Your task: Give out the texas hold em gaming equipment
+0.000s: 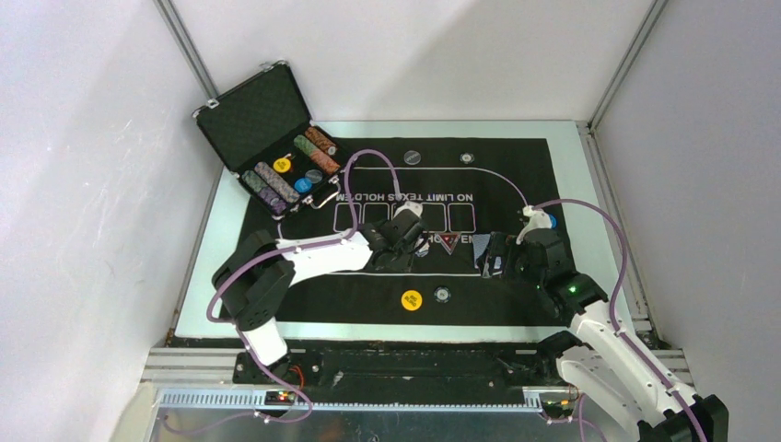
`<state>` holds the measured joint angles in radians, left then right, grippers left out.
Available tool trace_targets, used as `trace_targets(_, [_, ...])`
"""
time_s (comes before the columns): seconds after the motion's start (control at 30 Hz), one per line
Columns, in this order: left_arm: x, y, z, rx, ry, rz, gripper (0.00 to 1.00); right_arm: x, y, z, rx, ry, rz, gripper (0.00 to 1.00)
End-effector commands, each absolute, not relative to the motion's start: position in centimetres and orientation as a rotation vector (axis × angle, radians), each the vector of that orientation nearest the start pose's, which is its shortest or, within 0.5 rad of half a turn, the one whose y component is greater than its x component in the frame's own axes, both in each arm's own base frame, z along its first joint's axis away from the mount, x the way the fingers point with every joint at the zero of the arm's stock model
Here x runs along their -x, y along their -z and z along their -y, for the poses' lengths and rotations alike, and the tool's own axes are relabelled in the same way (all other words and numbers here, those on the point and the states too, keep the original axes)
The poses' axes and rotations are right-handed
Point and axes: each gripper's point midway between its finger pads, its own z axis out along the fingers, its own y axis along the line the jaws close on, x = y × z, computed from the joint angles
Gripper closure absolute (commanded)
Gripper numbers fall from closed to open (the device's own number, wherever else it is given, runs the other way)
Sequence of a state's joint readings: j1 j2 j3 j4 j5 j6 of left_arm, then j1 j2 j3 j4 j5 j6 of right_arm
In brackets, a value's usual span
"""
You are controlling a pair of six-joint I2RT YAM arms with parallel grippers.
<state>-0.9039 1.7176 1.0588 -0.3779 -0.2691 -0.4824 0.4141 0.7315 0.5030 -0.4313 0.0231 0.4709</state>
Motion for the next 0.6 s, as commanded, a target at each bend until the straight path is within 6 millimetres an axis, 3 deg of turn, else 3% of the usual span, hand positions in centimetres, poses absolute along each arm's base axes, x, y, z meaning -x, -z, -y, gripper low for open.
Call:
trace_targets(0.0, [-26.4,-5.8,27.6,-0.375,0.156,-2.468,0.46,-22.9,-11.7,-11.3,-0.095,-0.450,-2.227,0.00])
trace_targets(0.1, [-26.6,-6.0,26.3,-0.313,0.131,-2.454,0.23,-22.9,-11.7,-11.3,-0.093,-0.450,-2.229,0.00])
trace_targets(0.17, [-26.6,-5.8,25.7,-0.275,0.136,-2.462,0.17,-23.0,-11.6,-11.3,-0.093,-0.452,-2.232,0.00])
trace_targets(0.57, [-27.1,-2.1,22.9,-0.178,0.064,-2.548,0.14,-23.0,-11.4,-11.4,-0.089,-0.451,-2.238,0.00])
